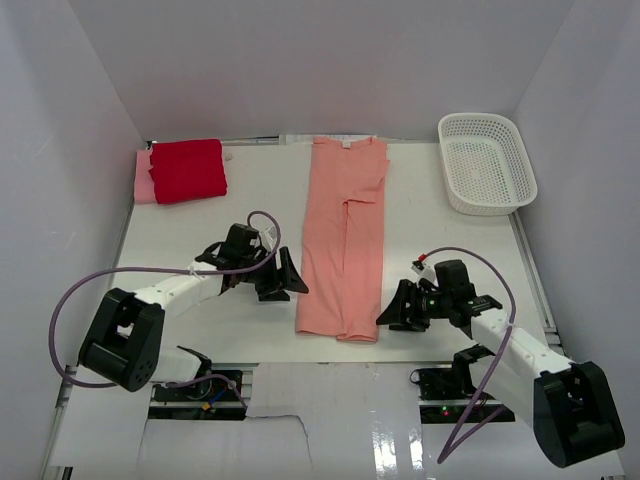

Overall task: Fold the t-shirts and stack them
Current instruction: Grab the bottom of the folded rectangular tshirt with both arms

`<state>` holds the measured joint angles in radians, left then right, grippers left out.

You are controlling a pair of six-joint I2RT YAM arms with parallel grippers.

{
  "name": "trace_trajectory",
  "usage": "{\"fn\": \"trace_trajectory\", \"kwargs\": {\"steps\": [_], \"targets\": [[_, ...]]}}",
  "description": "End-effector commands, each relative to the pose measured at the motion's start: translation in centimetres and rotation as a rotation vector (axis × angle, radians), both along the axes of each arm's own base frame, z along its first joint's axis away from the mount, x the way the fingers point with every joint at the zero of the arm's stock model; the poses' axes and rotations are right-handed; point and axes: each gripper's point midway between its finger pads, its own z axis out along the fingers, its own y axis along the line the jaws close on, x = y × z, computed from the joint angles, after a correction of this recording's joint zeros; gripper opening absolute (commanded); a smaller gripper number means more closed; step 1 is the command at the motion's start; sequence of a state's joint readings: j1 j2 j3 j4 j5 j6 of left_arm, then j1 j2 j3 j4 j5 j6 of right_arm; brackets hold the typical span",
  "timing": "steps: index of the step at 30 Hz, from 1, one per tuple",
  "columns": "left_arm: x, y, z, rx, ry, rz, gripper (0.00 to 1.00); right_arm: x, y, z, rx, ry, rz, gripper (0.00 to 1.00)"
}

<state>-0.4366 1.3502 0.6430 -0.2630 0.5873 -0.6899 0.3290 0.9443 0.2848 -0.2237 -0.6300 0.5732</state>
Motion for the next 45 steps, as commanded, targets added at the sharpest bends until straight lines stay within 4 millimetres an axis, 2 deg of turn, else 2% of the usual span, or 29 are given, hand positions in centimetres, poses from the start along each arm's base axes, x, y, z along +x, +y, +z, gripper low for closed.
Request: {"fn": "trace_trajectory", "kwargs": {"steps": [1, 5, 9, 13, 16, 19, 26, 30, 35, 36, 38, 41, 45], "targets": [[-1.1, -0.1, -0.1, 0.042, 0.035, 0.008, 0.77, -1.5, 0.0, -0.7, 0.004, 0.08, -0.04, 0.61], [-3.9, -0.6, -2.0, 0.113, 0.125, -0.012, 0.77, -3.6, 0.2, -2.3, 0.008, 0.135, -0.04, 0.6], [-6.1, -0.5, -4.1, 0.162, 0.189, -0.013, 0.77, -4.5, 0.5, -3.3, 0.018, 0.161, -0.05, 0.6], [-7.0, -0.6, -4.6, 0.17, 0.21, -0.015, 0.77, -4.2, 0.8, -3.6, 0.012, 0.15, -0.065, 0.59], [-7.5, -0.3, -4.9, 0.177, 0.219, -0.011, 0.77, -3.9, 0.8, -3.8, 0.002, 0.144, -0.07, 0.52], [-8.1, 0.1, -5.2, 0.183, 0.231, -0.003, 0.77, -3.8, 0.8, -4.0, -0.003, 0.144, -0.076, 0.5], [-8.0, 0.9, -6.0, 0.221, 0.227, 0.039, 0.77, -2.4, 0.5, -3.8, -0.045, 0.087, -0.118, 0.49], [-7.7, 1.2, -6.4, 0.236, 0.222, 0.058, 0.76, -2.2, 0.4, -4.0, -0.071, 0.077, -0.125, 0.39], [-7.4, 1.3, -6.6, 0.249, 0.222, 0.079, 0.74, -2.3, 0.5, -4.3, -0.085, 0.077, -0.122, 0.31], [-7.3, 1.3, -6.5, 0.249, 0.217, 0.083, 0.73, -2.3, 0.6, -4.3, -0.083, 0.074, -0.119, 0.25], [-7.3, 1.4, -6.6, 0.253, 0.216, 0.091, 0.72, -2.4, 0.7, -4.3, -0.087, 0.08, -0.114, 0.21], [-7.3, 1.5, -6.8, 0.258, 0.216, 0.102, 0.71, -2.3, 0.9, -4.0, -0.085, 0.077, -0.103, 0.08], [-7.6, 1.8, -7.3, 0.264, 0.223, 0.107, 0.67, -2.0, 1.0, -3.5, -0.094, 0.06, -0.1, 0.08]]}}
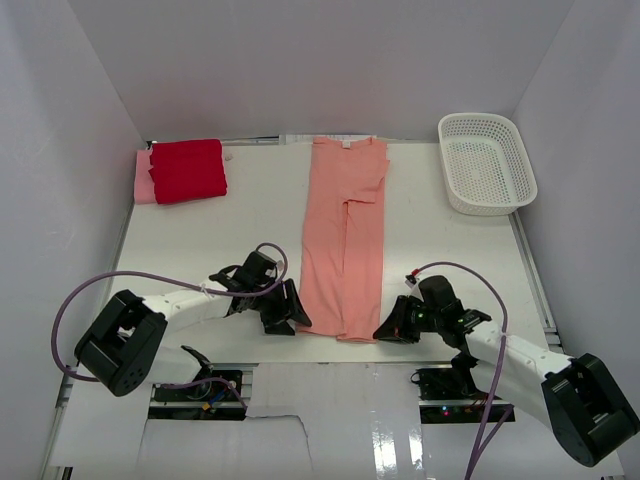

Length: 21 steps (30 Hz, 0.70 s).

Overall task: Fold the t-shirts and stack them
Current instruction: Grab the bottom of the folded rectangular tshirt with both arms

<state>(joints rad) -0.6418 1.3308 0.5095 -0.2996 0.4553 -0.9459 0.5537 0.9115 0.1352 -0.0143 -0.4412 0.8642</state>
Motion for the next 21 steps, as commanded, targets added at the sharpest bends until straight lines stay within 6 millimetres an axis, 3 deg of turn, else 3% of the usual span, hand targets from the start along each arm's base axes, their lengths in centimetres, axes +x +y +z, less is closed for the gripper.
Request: {"fn": "trace_trajectory", "kwargs": {"steps": [1, 15, 17, 21], "targets": [[-0.3, 2.5, -2.9, 0.136, -0.019, 0.035, 0.65, 0.3, -0.7, -0.4, -0.072, -0.004, -0.013, 0.08], [-0.3, 2.8, -4.0, 0.159, -0.004, 0.044, 0.18, 0.1, -0.6, 0.4, -0.062, -0.015, 0.006, 0.08], [-0.3, 2.3, -3.5, 0.134, -0.002, 0.037, 0.06, 0.0, -0.5, 0.6, -0.066, -0.014, 0.018, 0.08], [-0.2, 1.7, -2.6, 0.095, -0.017, 0.025, 0.0, -0.4, -0.4, 0.5, -0.083, 0.01, 0.052, 0.08]]}}
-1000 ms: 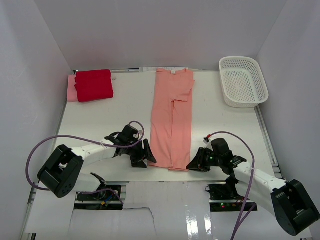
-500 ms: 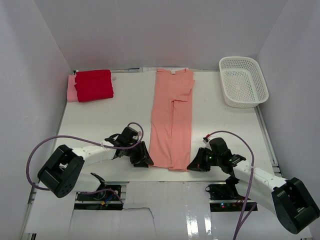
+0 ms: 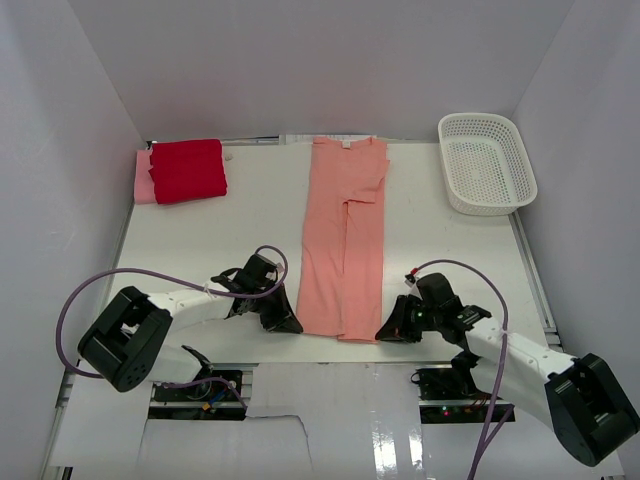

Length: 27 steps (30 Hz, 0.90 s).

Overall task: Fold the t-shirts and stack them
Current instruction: Grab the bottom of the folded rectangular tshirt with both arms, then fold the folded rectangular tshirt in 1/3 of the way

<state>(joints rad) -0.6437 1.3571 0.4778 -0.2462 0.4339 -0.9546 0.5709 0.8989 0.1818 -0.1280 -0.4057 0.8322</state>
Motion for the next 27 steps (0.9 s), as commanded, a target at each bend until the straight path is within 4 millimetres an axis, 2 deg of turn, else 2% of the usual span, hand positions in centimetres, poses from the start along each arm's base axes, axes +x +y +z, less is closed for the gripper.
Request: {"fn": "trace_trajectory", "kwargs": {"steps": [1, 6, 12, 16, 17, 20, 27], "targets": [[-0.2, 1.3, -1.1, 0.069, -0.016, 0.005, 0.0, -0.2, 0.1, 0.4, -0.029, 0.004, 0.049, 0.08], [-0.1, 0.4, 0.2, 0.024, -0.013, -0.011, 0.0, -0.8, 0.4, 0.8, -0.029, 0.038, 0.105, 0.08], [1.1, -1.1, 2.6, -0.025, -0.031, -0.029, 0.0, 0.2, 1.0, 3.2, -0.019, 0.005, 0.125, 0.08], [1.8, -1.8, 4.2, -0.047, -0.041, -0.029, 0.0, 0.7, 1.9, 5.7, 0.017, -0.02, 0.16, 0.08], [2.5, -2.3, 5.1, -0.062, -0.062, -0.029, 0.0, 0.9, 2.3, 6.7, 0.039, -0.035, 0.167, 0.08], [3.1, -2.7, 6.2, -0.068, -0.072, -0.029, 0.0, 1.6, 2.7, 8.0, 0.048, -0.062, 0.175, 0.08], [5.5, -2.7, 8.6, -0.115, -0.111, 0.002, 0.0, 3.1, 2.9, 9.3, 0.047, -0.088, 0.182, 0.08]]}}
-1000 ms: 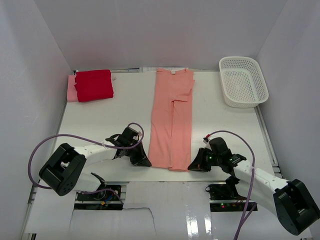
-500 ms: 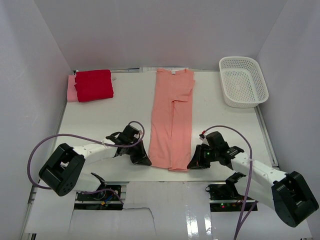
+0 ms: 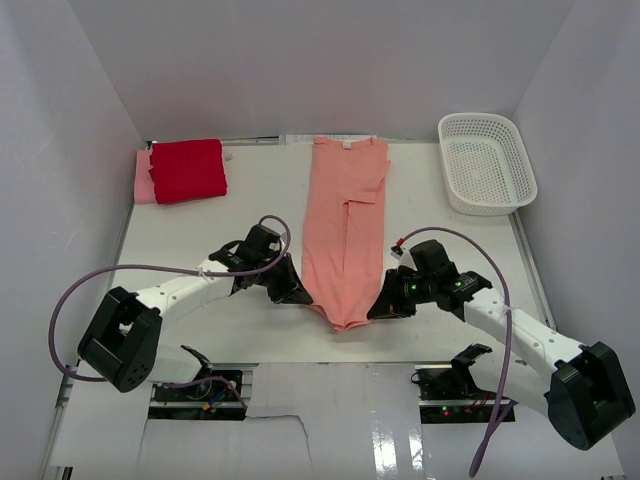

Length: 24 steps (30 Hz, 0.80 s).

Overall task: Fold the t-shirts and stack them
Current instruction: Fold the folded rectangular tshirt in 1/3 of the way

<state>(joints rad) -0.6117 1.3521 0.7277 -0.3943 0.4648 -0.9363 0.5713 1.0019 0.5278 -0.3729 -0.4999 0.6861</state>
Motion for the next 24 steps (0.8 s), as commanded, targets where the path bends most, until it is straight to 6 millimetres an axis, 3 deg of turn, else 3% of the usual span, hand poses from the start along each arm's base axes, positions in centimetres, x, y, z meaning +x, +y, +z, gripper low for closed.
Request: {"fn": "trace_trajectory", "kwargs": {"steps": [1, 9, 20, 24], "targets": [[1.2, 0.1, 2.0, -0.032, -0.033, 0.003, 0.0, 1.0, 0.2, 1.7, 0.015, -0.033, 0.019, 0.08], [4.9, 1.4, 3.9, -0.01, -0.098, 0.046, 0.0, 4.7, -0.5, 2.9, -0.014, -0.092, 0.0, 0.08], [13.8, 0.5, 8.7, -0.001, -0.272, 0.066, 0.0, 12.1, -0.5, 5.9, -0.041, -0.214, -0.041, 0.08], [16.3, 0.2, 8.9, 0.017, -0.299, 0.073, 0.0, 14.8, -0.7, 7.0, -0.05, -0.255, -0.054, 0.08]]}}
